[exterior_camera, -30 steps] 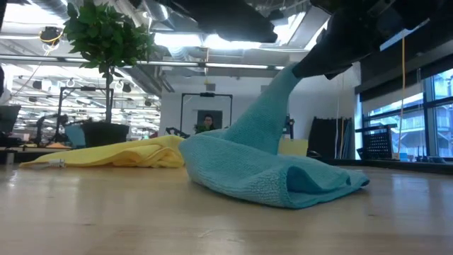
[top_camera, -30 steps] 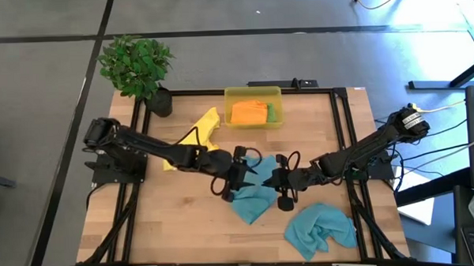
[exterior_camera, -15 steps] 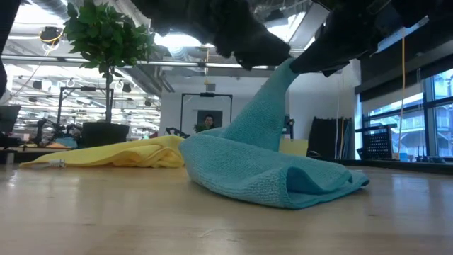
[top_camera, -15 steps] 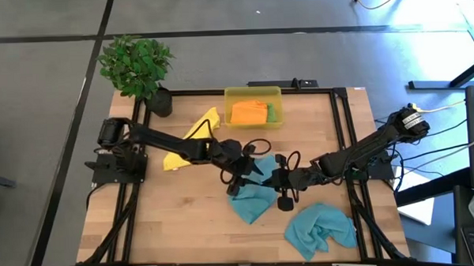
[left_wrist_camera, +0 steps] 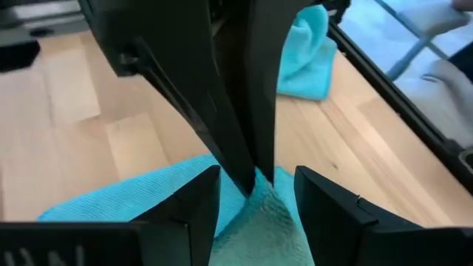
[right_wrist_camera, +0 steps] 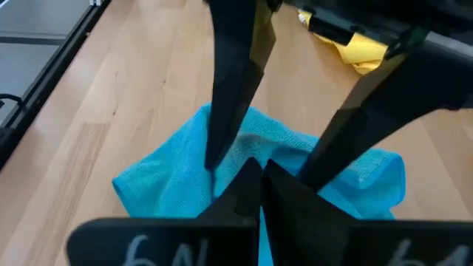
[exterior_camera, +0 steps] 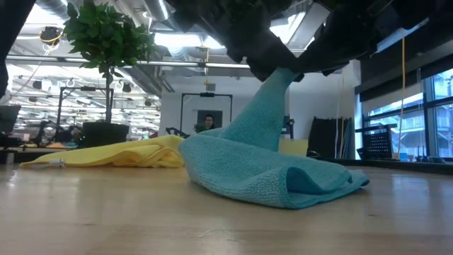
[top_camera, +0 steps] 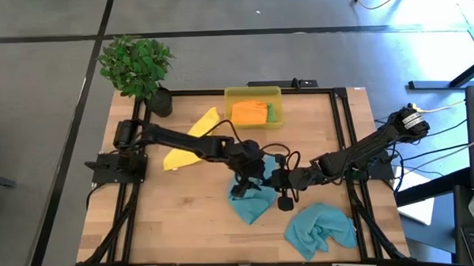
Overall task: Fold microfiber towels
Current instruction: Fold the top blue microfiber cloth
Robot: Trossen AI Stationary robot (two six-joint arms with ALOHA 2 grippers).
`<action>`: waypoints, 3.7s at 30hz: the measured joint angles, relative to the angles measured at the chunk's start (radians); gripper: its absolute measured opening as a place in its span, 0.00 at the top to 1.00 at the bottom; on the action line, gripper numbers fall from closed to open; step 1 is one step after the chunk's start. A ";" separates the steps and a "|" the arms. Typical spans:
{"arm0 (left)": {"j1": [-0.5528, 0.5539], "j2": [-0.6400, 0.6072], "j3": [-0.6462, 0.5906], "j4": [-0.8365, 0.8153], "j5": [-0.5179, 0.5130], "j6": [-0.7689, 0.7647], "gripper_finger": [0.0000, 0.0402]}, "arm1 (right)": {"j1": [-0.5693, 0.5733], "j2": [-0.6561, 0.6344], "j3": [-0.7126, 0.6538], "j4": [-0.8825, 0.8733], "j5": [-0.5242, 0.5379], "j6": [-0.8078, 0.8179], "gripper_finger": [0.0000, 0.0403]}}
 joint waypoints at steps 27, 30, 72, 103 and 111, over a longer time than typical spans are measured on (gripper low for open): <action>0.023 -0.014 0.000 -0.038 0.104 0.011 0.75 | 0.000 0.000 0.000 -0.013 -0.053 0.006 0.98; 0.025 -0.014 0.000 -0.033 0.055 0.011 0.76 | 0.000 0.000 0.000 -0.006 -0.053 0.005 0.98; -0.015 -0.020 0.000 -0.030 0.035 0.125 1.00 | -0.001 0.000 -0.002 -0.003 -0.045 0.006 0.97; -0.124 -0.114 0.000 -0.285 -0.233 0.070 1.00 | 0.021 0.224 -0.002 -0.070 -0.119 0.477 0.65; -0.124 -0.114 0.000 -0.285 -0.233 0.067 1.00 | -0.043 0.262 -0.164 0.273 -0.307 0.502 0.68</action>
